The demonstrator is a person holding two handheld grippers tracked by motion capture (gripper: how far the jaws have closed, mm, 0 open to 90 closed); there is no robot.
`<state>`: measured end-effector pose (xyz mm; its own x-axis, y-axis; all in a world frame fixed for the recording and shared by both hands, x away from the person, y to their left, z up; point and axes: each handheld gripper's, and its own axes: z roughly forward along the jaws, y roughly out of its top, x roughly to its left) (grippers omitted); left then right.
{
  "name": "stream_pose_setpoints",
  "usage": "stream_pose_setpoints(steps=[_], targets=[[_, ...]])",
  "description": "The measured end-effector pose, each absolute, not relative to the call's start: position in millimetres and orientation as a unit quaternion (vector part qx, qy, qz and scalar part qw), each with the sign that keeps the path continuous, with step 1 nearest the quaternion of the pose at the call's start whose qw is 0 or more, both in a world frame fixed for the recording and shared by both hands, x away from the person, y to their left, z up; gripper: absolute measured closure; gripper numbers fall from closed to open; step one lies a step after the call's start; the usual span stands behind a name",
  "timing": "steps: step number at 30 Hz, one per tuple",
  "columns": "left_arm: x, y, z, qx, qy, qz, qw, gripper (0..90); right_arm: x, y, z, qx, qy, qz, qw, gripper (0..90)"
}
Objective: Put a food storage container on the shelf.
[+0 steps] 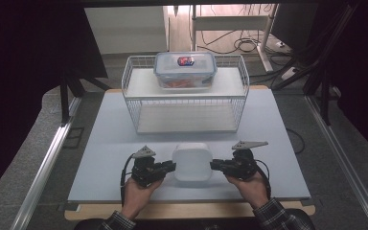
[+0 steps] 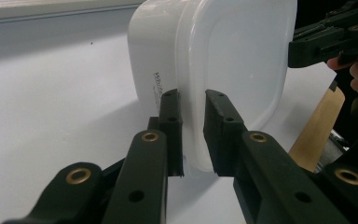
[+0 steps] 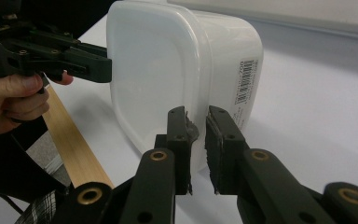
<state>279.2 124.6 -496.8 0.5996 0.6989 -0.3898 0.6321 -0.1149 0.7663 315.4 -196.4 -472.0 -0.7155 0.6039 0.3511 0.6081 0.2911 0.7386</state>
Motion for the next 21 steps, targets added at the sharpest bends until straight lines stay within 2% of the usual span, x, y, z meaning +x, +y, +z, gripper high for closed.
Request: stream_pose_setpoints(steps=[8,21], targets=[[279.5,123.8,-472.9,0.750,0.435,0.065,0.494,78.3,319.0,-198.1,-459.5,-0.359,-0.800,-0.481,-0.007,80.1],[295.2,129.1,-425.7,0.747,0.414,0.102,0.509,78.3,332.7,-193.2,-413.2,-0.330,-0.795,-0.507,-0.047,80.1]])
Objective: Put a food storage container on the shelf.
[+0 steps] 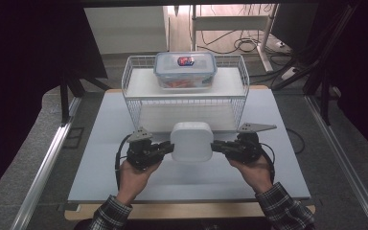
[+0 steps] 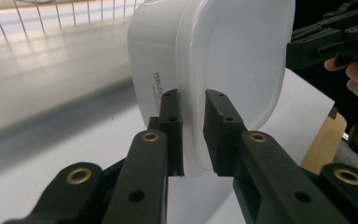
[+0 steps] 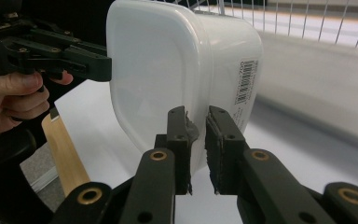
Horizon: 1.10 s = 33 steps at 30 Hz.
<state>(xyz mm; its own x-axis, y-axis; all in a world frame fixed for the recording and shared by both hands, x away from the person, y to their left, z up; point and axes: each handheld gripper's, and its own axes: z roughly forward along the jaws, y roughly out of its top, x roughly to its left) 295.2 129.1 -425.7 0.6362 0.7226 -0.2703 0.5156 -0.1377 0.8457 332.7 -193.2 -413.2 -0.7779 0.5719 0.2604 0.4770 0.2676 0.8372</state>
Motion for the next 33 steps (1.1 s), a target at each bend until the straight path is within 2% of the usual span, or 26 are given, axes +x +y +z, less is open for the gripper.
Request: stream_pose_setpoints(steps=[33], targets=[[330.1,145.2,-348.0,0.739,0.407,0.151,0.515,78.2,376.1,-174.3,-338.9,0.299,0.780,0.545,0.075,80.1]])
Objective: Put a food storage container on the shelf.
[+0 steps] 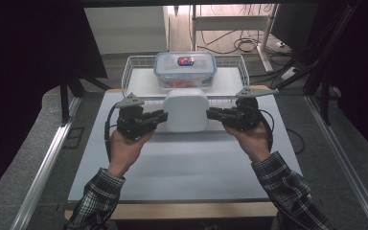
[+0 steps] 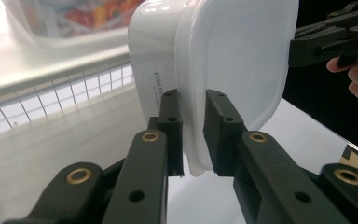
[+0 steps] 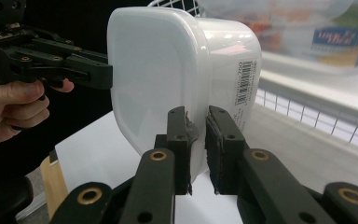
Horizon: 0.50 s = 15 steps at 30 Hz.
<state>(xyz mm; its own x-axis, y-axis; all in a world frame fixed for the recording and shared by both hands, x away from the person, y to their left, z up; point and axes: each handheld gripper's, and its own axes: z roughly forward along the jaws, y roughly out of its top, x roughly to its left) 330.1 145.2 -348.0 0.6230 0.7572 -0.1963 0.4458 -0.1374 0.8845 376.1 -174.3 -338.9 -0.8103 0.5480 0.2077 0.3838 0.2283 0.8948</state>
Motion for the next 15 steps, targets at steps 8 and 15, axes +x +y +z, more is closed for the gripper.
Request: stream_pose_setpoints(steps=[8,15], targets=[[340.1,149.8,-329.6,0.737,0.403,0.159,0.519,78.2,386.6,-170.4,-322.4,0.295,0.776,0.552,0.079,80.0],[350.7,152.4,-310.8,0.731,0.399,0.170,0.526,78.2,397.0,-166.5,-302.9,0.290,0.772,0.558,0.091,80.0]])
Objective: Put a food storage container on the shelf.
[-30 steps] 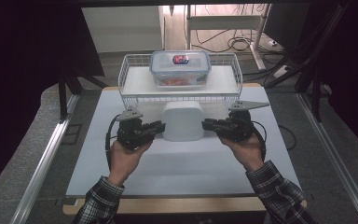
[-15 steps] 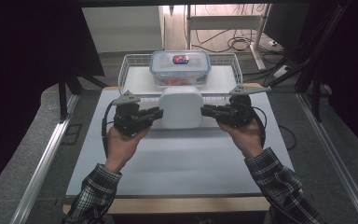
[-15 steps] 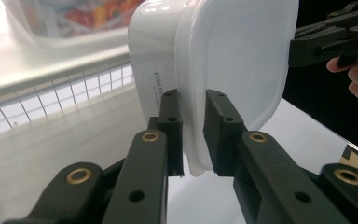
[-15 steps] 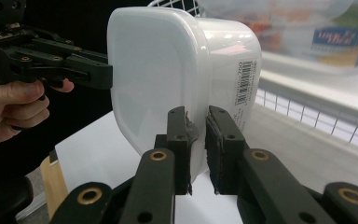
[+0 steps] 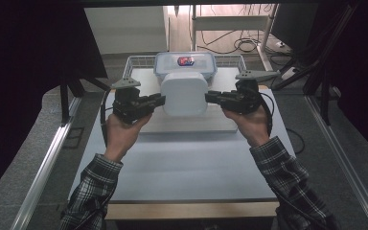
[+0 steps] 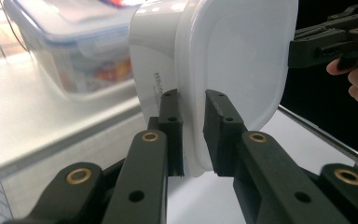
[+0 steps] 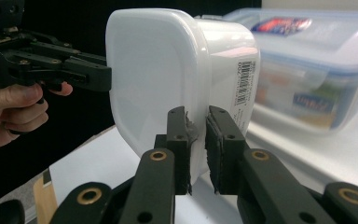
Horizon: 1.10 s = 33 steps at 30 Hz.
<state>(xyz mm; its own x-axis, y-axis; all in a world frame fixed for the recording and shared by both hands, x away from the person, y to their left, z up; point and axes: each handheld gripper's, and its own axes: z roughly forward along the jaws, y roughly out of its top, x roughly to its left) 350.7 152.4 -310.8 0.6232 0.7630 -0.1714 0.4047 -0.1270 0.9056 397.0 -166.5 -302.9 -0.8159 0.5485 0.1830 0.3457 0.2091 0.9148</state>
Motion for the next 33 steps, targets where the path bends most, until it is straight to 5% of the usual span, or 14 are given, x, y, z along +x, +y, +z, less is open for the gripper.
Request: stream_pose_setpoints(steps=[33], targets=[[425.8,152.8,-252.9,0.715,0.411,0.186,0.534,77.8,469.4,-154.7,-245.9,0.324,0.748,0.565,0.126,78.2]])
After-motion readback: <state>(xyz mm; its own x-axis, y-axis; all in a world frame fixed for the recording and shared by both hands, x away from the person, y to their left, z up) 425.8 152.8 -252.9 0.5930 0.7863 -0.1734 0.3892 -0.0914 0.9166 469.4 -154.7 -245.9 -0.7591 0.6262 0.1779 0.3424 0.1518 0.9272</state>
